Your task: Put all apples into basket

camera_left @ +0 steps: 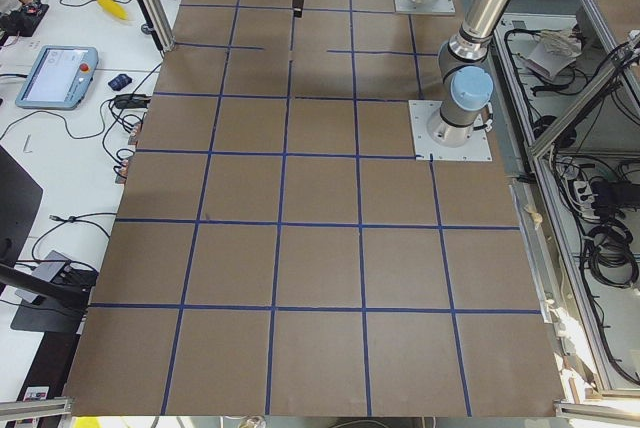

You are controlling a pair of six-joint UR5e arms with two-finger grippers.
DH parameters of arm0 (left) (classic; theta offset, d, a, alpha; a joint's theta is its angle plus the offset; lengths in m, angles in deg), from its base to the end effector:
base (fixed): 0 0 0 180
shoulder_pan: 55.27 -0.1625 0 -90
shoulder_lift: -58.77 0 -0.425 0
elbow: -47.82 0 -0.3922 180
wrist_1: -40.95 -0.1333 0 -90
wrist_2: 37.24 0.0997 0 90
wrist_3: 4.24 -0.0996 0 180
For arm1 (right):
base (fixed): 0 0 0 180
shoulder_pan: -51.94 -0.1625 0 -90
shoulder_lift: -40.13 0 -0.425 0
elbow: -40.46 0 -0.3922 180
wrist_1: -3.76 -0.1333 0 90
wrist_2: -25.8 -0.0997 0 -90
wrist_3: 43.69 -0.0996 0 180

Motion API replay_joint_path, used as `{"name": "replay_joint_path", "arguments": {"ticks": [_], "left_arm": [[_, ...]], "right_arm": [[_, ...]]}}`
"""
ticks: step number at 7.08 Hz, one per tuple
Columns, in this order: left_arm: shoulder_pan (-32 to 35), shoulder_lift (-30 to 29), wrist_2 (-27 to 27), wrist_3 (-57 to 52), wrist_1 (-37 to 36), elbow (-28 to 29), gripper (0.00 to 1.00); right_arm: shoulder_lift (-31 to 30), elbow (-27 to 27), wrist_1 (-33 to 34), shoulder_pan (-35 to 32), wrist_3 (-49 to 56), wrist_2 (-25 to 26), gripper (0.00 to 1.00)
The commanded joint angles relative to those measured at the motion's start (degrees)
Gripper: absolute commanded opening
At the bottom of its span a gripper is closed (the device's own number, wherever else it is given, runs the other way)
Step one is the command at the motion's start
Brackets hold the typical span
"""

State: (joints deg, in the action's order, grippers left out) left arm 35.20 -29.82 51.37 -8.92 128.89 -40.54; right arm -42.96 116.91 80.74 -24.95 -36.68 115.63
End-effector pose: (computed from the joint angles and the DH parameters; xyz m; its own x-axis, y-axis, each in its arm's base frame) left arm -0.1397 -0.4882 0.5179 -0.9957 0.0916 0.0168 0.0897 0.9918 -0.0907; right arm 0.0102 -0.5452 0.5197 -0.9941 0.1073 -0.0165 0.1049 0.9884 0.1099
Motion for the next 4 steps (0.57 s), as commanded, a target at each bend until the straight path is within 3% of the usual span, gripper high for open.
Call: {"name": "replay_joint_path", "arguments": {"ticks": [1,4], "left_arm": [[0.0,0.3,0.4,0.5,2.2,0.2,1.00],[-0.8,0.6,0.3,2.3,5.2,0.2,1.00]], "right_arm": [[-7.1,3.4,-2.4,-7.8,-7.6,0.2,1.00],[-13.5,15.5,3.1,-10.9,-13.3,2.3,1.00]]}}
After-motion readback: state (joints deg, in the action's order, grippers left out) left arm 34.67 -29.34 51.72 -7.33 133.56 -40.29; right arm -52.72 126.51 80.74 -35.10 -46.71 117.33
